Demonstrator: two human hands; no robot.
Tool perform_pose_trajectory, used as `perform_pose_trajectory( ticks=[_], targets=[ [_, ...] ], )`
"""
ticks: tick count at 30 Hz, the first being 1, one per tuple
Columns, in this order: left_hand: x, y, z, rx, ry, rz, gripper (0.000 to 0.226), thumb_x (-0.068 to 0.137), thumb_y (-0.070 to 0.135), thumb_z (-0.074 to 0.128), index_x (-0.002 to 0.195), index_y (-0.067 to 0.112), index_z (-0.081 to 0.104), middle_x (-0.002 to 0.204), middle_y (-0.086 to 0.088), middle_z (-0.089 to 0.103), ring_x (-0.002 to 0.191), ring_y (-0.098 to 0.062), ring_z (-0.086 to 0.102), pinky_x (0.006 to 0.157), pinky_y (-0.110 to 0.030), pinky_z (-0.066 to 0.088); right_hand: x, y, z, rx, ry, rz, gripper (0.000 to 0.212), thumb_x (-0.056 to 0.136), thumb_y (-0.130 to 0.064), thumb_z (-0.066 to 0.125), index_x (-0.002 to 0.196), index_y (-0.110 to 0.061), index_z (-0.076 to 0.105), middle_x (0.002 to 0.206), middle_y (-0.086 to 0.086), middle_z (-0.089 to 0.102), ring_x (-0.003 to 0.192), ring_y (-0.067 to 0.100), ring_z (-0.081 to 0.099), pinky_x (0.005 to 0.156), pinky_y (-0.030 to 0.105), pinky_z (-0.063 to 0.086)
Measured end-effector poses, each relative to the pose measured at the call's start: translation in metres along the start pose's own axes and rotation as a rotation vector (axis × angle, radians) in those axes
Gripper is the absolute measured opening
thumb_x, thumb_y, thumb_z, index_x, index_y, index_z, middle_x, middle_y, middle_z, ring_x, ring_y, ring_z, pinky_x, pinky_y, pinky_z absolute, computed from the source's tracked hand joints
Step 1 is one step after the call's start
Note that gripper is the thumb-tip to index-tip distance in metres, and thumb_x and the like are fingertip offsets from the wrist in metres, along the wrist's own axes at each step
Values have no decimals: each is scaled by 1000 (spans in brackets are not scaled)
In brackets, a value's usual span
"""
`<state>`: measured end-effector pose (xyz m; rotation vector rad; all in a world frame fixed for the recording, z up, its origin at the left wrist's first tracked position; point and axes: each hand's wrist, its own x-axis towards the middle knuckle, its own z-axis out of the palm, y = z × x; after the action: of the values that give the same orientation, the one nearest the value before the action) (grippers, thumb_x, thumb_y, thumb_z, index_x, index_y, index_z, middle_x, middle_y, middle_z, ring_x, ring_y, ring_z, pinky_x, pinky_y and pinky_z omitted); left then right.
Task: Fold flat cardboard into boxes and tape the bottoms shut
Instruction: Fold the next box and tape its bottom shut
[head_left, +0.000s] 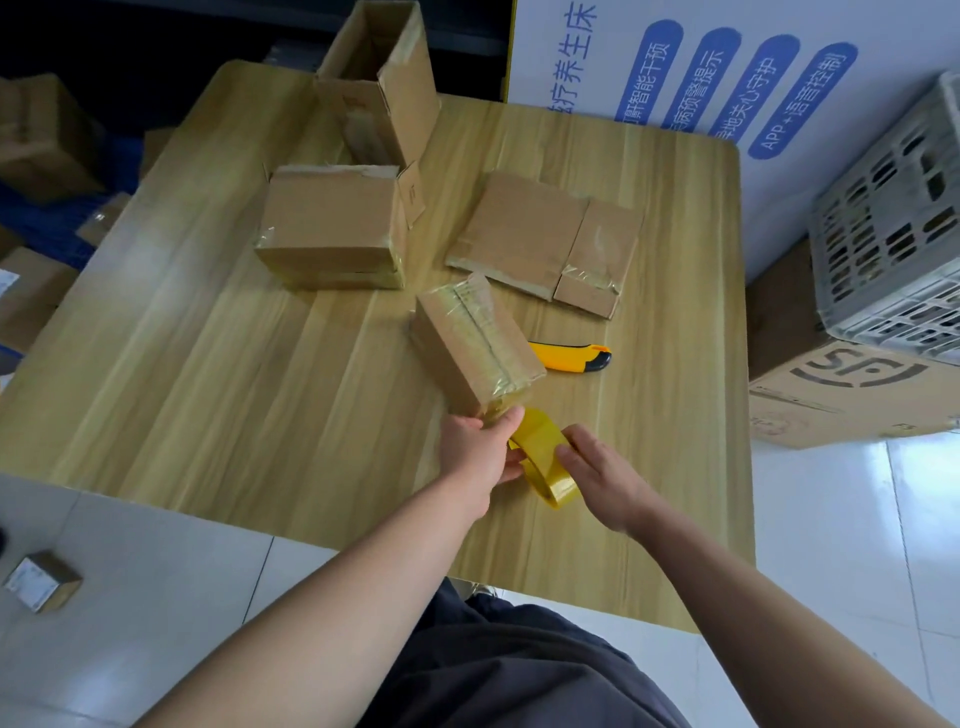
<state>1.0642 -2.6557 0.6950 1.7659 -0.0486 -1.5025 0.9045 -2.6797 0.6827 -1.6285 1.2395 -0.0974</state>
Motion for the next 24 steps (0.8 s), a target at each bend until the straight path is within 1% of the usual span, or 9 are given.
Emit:
perform_pose_trajectory(
  ticks=[2, 4, 7, 9, 12, 15, 19, 22, 24],
  targets=[
    [6, -2, 4, -108, 6, -38, 46, 82, 17, 75, 117, 2, 49, 107, -17, 65, 84, -28, 70, 72, -43, 60, -1, -1, 0, 9, -26, -15, 14, 103, -25, 40, 98, -15, 49, 79, -2, 50, 75, 18, 45, 68, 31, 38],
    [11, -3, 5, -138, -4, -62, 38, 84, 9, 72, 117, 4, 55, 109, -18, 67, 87, -28, 69, 70, -40, 59, 1, -2, -3, -3, -41, -38, 15, 103, -24, 41, 98, -15, 52, 80, -3, 52, 77, 18, 48, 69, 30, 39],
    [16, -1, 0, -86, 21, -48, 30, 85, 8, 69, 113, 12, 60, 112, -12, 67, 93, -25, 66, 70, -35, 55, 17, -1, -19, -55, 107, -64, 24, 103, -23, 40, 109, -13, 61, 102, -1, 62, 95, 18, 57, 80, 26, 41],
    [18, 3, -4, 4, 60, 6, 30, 84, 9, 70, 112, 15, 64, 113, -9, 67, 97, -23, 64, 69, -30, 50, 37, 3, -32, -150, 206, -64, 27, 102, -24, 43, 119, -13, 61, 120, 1, 59, 107, 18, 57, 85, 24, 39],
    [17, 12, -11, 135, 97, 96, 32, 84, 11, 70, 116, 14, 65, 112, -7, 66, 93, -19, 62, 68, -26, 48, 72, 8, -43, -303, 216, -71, 32, 98, -23, 50, 129, -15, 56, 136, 2, 52, 119, 23, 53, 92, 27, 39],
    [16, 17, -16, 199, 85, 119, 31, 85, 14, 70, 115, 18, 66, 112, -5, 66, 97, -21, 64, 79, -31, 53, 102, 9, -44, -401, 234, -69, 42, 95, -24, 57, 135, -14, 51, 144, 4, 45, 129, 26, 45, 101, 32, 37],
    [16, 19, -19, 230, 89, 105, 24, 84, 15, 70, 106, 23, 67, 107, -2, 66, 95, -20, 65, 86, -36, 55, 129, 11, -40, -546, 224, -53, 52, 91, -27, 63, 139, -18, 45, 142, 7, 46, 129, 29, 41, 103, 39, 38],
    [17, 18, -19, 230, 115, 115, 18, 82, 18, 73, 98, 24, 69, 102, -2, 69, 93, -21, 66, 86, -38, 56, 133, 11, -39, -673, 216, 4, 48, 92, -29, 61, 136, -23, 45, 127, 8, 51, 116, 30, 47, 88, 40, 45],
    [19, 18, -19, 243, 127, 140, 18, 81, 20, 75, 98, 21, 69, 101, -1, 69, 92, -19, 66, 87, -38, 55, 128, 13, -40, -710, 167, 70, 46, 91, -26, 61, 133, -19, 45, 121, 10, 51, 109, 31, 49, 80, 38, 44]
  ],
)
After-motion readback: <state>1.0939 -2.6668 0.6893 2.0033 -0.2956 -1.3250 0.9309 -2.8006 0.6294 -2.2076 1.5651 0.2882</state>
